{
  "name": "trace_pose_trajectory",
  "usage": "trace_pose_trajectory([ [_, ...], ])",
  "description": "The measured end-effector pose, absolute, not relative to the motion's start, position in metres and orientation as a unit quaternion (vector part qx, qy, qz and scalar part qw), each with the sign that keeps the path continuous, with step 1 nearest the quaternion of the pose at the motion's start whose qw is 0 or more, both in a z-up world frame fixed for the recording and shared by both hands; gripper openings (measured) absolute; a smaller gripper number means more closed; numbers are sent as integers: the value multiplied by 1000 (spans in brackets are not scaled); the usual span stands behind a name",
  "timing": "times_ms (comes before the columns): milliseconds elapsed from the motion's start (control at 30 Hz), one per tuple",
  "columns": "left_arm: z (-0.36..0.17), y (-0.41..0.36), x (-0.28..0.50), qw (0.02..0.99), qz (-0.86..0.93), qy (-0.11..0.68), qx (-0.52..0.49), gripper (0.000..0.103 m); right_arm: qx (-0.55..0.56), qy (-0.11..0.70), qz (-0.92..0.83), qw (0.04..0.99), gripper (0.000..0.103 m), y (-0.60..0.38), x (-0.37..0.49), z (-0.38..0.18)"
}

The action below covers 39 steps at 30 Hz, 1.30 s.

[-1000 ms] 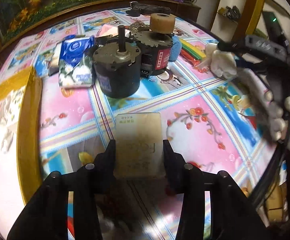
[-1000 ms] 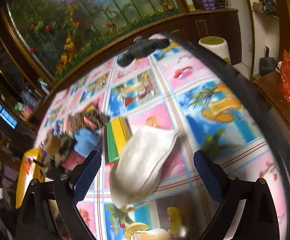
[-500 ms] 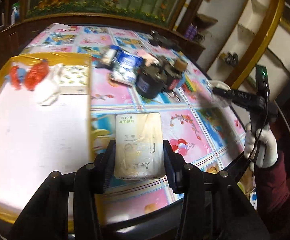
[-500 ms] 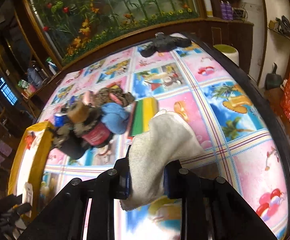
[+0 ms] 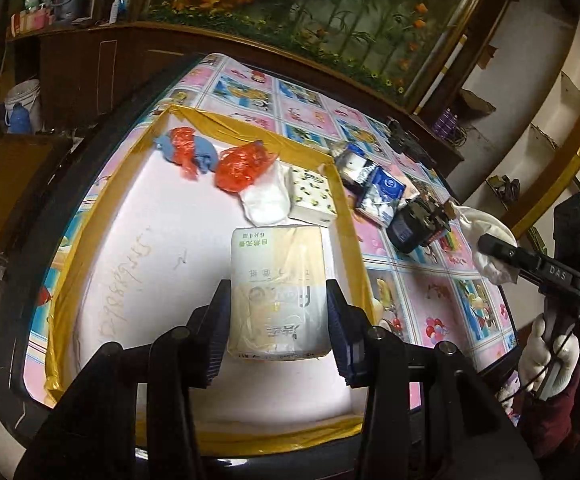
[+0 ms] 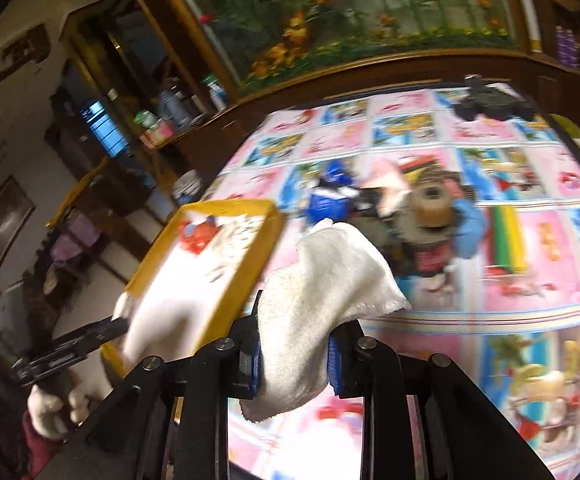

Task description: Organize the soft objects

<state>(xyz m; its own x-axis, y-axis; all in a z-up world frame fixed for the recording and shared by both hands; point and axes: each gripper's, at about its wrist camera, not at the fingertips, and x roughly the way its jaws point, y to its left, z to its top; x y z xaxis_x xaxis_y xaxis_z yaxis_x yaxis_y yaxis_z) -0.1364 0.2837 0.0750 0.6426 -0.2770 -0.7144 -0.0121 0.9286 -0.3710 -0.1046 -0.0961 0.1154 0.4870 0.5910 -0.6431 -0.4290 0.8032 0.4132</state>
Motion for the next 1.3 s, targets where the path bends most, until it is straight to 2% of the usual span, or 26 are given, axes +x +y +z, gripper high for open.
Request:
trace_pose_trajectory([
  [400,37,316,-41,854,-32,481,-195,42,61,475,374,794,24,32,-74,87],
  [667,21,320,-10,851,-23,483,-206,43,-14,487,367,793,24,105,-58,62],
  [800,21,324,-9,847,-34,478,-228,49,-31,501,337,797,24,118,-49,47],
  [900,22,329,-13,842,-35,477,-250,59,-60,481,319,814,25,130,-52,44],
  [933,23,331,-15,840,-31,477,-255,60,-67,475,310,821,30,132,-53,45],
  [1067,33,333,-25,843,-28,468,-264,60,-54,446,310,838,66,125,-65,57],
  [1133,41,333,-33,849,-26,459,-260,60,-43,426,313,848,72,119,-72,67],
  [1300,56,324,-55,856,-32,445,-261,60,-36,373,313,873,74,87,-91,91],
])
